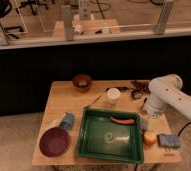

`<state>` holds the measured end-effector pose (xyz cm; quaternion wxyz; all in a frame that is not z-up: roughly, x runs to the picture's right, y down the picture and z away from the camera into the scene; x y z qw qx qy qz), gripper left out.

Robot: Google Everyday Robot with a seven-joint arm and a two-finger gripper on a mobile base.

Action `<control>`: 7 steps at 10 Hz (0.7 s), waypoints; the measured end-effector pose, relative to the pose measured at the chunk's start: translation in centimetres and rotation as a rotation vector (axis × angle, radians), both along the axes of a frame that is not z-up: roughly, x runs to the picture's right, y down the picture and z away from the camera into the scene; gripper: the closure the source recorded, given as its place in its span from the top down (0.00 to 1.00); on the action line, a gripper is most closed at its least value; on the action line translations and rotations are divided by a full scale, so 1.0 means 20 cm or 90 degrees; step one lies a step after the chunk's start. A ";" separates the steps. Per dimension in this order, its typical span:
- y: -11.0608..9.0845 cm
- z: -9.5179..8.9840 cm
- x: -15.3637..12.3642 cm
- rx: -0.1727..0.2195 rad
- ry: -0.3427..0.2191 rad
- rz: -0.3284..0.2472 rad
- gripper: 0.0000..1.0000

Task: Place towel in red bowl

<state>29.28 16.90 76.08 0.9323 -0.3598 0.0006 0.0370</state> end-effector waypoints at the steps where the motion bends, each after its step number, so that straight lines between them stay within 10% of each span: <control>1: 0.00 0.00 0.00 0.000 0.000 0.000 0.80; 7: -0.02 -0.11 0.13 0.095 -0.032 0.034 0.80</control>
